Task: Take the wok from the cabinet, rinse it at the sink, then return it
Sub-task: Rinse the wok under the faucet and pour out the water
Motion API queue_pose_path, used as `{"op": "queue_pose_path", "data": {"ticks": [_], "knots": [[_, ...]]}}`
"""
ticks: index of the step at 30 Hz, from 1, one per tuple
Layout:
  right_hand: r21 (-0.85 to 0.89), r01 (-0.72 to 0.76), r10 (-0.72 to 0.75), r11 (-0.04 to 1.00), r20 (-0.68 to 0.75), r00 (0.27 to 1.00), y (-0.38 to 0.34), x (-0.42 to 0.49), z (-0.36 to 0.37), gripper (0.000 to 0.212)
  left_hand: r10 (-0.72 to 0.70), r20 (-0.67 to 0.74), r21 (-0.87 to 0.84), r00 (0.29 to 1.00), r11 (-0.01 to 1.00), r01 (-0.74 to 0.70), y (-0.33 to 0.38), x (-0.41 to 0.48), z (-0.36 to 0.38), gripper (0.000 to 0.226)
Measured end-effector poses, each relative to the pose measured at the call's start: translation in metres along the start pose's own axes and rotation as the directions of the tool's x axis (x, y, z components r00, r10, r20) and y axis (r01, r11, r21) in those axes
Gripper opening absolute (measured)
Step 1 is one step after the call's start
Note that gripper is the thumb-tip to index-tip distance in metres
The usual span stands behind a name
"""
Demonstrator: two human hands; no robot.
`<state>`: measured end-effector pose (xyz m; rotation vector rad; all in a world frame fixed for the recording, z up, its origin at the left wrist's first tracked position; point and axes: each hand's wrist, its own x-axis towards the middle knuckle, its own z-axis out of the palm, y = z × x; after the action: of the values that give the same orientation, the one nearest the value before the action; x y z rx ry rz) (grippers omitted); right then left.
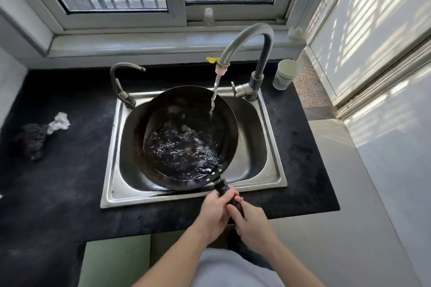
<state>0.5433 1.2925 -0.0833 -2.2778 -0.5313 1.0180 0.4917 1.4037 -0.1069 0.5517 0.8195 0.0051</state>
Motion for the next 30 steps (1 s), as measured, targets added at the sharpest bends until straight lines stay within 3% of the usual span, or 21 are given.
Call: {"op": "queue_pose_path", "data": {"ticks": [6, 11, 15, 22, 26, 30], "knots": [[0.197, 0.004, -0.027, 0.98, 0.115, 0.993, -0.003, 0.003, 0.015, 0.028, 0.068, -0.147, 0.115, 0.987, 0.992, -0.052, 0.002, -0.007, -0.012, 0.004], [0.345, -0.095, 0.016, 0.934, 0.223, 0.975, -0.008, 0.004, 0.017, 0.033, 0.091, -0.265, 0.183, 0.96, 0.982, -0.043, 0.002, -0.011, -0.016, 0.006], [0.413, -0.161, 0.071, 0.896, 0.225, 0.972, -0.016, 0.002, 0.019, 0.035, 0.088, -0.305, 0.162, 0.948, 0.986, -0.04, 0.001, -0.008, -0.018, 0.006], [0.273, -0.133, 0.11, 0.953, 0.097, 0.989, -0.01, -0.001, 0.018, 0.029, -0.019, -0.198, 0.025, 0.98, 0.999, 0.024, 0.0, -0.006, -0.009, 0.007], [0.124, -0.09, 0.092, 0.988, -0.016, 0.996, 0.006, 0.0, 0.015, 0.054, -0.075, -0.093, -0.023, 0.993, 0.997, 0.073, -0.003, 0.0, -0.002, 0.005], [0.053, -0.058, 0.062, 0.997, -0.074, 0.995, 0.016, 0.002, 0.009, 0.053, -0.117, -0.021, -0.06, 0.993, 0.991, 0.116, -0.006, 0.008, 0.005, 0.007]]}}
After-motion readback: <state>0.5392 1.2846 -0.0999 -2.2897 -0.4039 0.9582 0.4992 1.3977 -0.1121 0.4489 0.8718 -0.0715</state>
